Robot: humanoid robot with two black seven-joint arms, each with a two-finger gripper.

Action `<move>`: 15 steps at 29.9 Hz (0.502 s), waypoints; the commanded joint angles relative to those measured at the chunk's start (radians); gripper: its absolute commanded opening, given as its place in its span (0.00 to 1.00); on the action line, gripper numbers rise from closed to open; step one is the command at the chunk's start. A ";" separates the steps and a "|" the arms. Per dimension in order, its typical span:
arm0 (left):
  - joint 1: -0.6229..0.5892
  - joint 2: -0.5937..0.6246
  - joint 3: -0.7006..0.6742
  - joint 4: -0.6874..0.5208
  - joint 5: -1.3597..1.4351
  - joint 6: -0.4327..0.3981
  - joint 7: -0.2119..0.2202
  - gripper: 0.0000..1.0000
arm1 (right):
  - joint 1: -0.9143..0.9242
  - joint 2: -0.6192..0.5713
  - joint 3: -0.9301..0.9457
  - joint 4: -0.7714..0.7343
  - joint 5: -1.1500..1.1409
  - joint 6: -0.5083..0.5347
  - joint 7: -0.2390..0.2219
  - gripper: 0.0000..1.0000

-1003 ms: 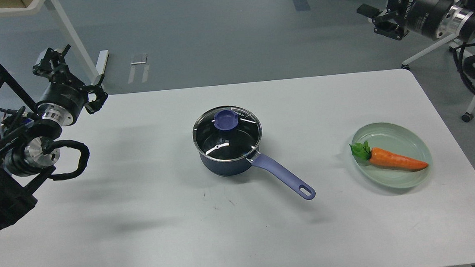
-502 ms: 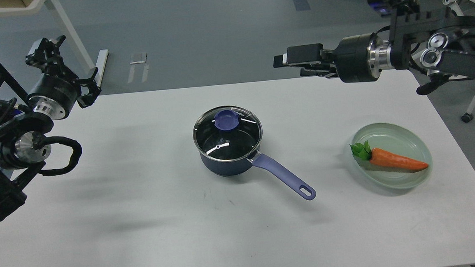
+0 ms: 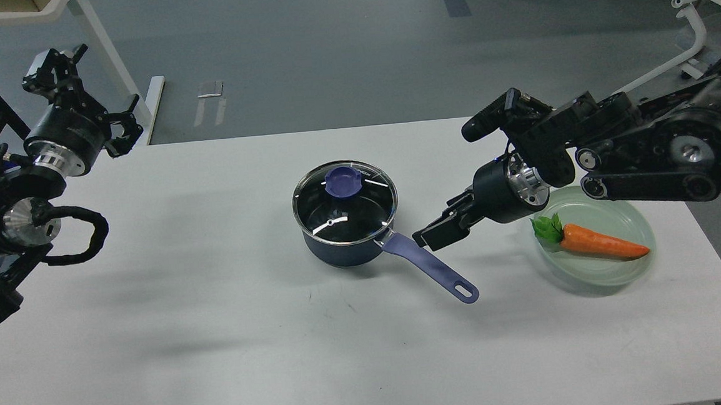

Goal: Open pot lid
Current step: 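Reach the right gripper down to the purple saucepan handle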

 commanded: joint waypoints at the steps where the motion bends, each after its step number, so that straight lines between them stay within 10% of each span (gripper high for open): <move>1: 0.000 0.000 0.000 0.000 0.000 -0.010 0.000 1.00 | -0.026 0.024 -0.006 0.002 -0.008 0.001 0.001 0.78; 15: -0.001 0.015 -0.006 0.000 0.000 -0.018 0.000 1.00 | -0.071 0.046 -0.009 0.000 -0.018 -0.004 -0.001 0.62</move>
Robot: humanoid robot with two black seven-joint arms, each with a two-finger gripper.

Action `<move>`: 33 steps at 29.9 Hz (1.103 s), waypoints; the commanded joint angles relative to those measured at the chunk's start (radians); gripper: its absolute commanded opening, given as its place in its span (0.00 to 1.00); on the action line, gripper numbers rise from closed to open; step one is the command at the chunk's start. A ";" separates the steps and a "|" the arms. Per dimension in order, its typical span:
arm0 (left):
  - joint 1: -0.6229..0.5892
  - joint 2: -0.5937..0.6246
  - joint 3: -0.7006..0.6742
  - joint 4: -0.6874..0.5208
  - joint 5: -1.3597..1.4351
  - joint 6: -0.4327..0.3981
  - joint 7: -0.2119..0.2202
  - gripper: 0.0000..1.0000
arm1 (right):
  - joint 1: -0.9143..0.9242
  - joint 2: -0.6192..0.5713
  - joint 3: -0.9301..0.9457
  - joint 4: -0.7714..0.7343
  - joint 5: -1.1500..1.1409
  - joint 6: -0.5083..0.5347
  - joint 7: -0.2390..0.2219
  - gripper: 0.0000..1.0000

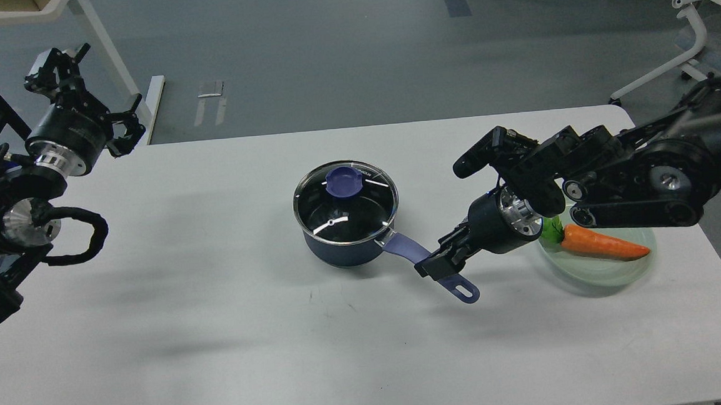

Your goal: Open pot lid

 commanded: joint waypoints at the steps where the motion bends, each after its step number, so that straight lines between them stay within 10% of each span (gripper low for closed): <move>1: -0.002 0.019 -0.004 0.000 -0.002 -0.002 -0.001 1.00 | -0.003 0.007 0.000 -0.001 0.002 -0.001 0.000 0.62; 33: -0.018 0.045 -0.003 -0.001 0.000 -0.021 0.007 1.00 | 0.021 0.046 -0.001 0.002 0.002 0.026 -0.033 0.31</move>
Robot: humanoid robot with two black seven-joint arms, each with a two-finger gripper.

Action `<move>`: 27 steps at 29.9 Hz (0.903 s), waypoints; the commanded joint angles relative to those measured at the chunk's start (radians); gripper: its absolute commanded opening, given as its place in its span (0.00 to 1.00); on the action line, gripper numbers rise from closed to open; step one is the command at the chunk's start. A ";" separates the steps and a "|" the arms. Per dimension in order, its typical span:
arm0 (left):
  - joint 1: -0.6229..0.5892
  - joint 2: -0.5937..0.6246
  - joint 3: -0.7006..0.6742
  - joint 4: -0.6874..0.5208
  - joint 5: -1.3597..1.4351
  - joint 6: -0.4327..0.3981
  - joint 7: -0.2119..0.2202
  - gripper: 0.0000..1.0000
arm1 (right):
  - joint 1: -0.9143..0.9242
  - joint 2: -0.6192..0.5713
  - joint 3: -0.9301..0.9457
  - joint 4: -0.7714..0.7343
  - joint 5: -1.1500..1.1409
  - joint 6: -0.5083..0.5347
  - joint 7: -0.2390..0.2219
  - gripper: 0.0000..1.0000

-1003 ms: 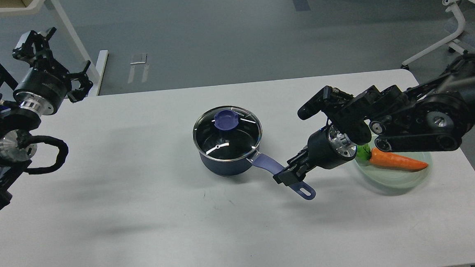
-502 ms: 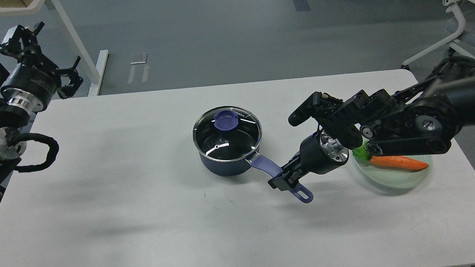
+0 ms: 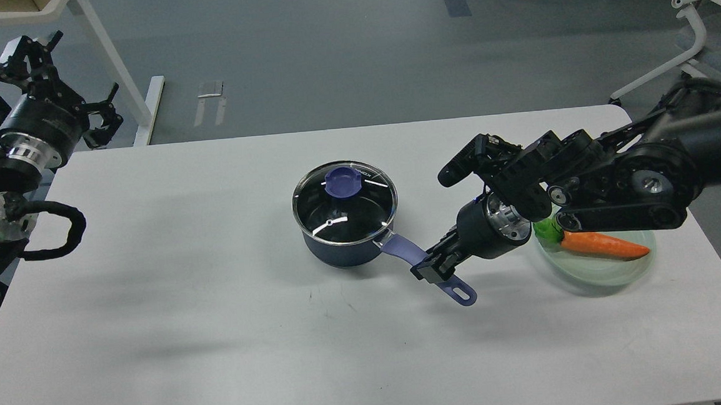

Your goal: Open pot lid

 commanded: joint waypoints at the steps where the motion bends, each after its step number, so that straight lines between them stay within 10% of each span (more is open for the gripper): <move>1: -0.007 -0.003 0.002 0.000 0.002 -0.004 0.004 1.00 | 0.003 0.000 0.000 0.000 0.000 0.009 0.000 0.29; 17: -0.328 -0.113 0.186 -0.043 0.526 0.007 0.000 0.99 | 0.001 0.012 0.003 -0.016 -0.002 0.012 0.004 0.21; 27: -0.306 -0.147 0.200 -0.323 1.248 0.133 -0.064 0.99 | -0.003 0.004 0.011 -0.017 0.001 0.010 0.003 0.20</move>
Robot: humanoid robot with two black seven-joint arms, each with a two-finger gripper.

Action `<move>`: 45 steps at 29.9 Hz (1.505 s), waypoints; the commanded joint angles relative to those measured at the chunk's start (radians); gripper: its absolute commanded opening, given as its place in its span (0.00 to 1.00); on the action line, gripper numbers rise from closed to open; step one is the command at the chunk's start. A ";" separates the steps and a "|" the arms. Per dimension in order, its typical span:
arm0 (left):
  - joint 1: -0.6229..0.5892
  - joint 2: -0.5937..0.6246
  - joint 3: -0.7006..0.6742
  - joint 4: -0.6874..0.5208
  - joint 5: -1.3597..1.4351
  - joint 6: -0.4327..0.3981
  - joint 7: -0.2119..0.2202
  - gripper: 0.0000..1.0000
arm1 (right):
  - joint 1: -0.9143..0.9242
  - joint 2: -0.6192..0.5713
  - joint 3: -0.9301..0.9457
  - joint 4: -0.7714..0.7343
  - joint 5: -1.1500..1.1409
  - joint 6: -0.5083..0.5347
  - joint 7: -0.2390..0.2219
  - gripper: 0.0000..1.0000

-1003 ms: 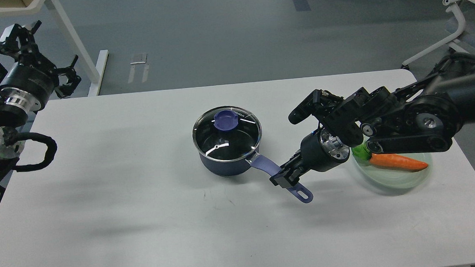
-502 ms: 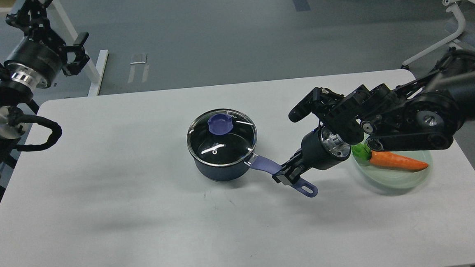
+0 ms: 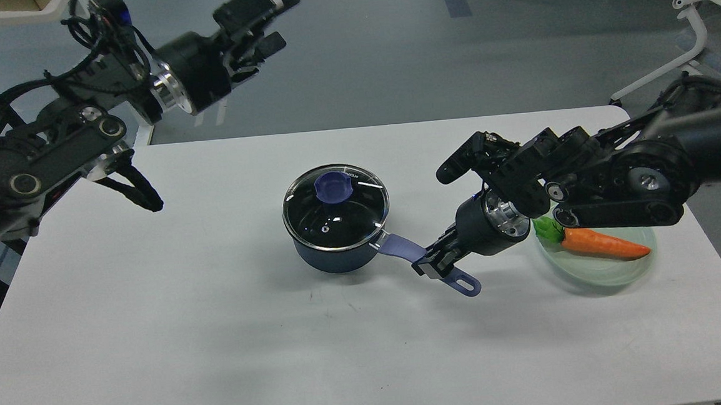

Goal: Open pot lid
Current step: 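Reach the left gripper to the purple lid knob and grasp it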

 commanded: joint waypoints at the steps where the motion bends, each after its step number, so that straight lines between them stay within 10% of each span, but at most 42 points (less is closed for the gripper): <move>1: 0.015 -0.008 0.024 -0.077 0.227 0.098 -0.034 0.99 | -0.001 -0.001 0.007 0.000 0.000 -0.001 0.000 0.20; 14: 0.003 -0.083 0.296 -0.009 0.690 0.247 -0.008 0.99 | -0.002 -0.001 0.007 0.000 0.000 -0.001 0.000 0.20; 45: 0.015 -0.164 0.483 0.166 0.707 0.362 -0.001 0.98 | 0.001 0.007 0.016 0.000 -0.002 -0.002 0.002 0.20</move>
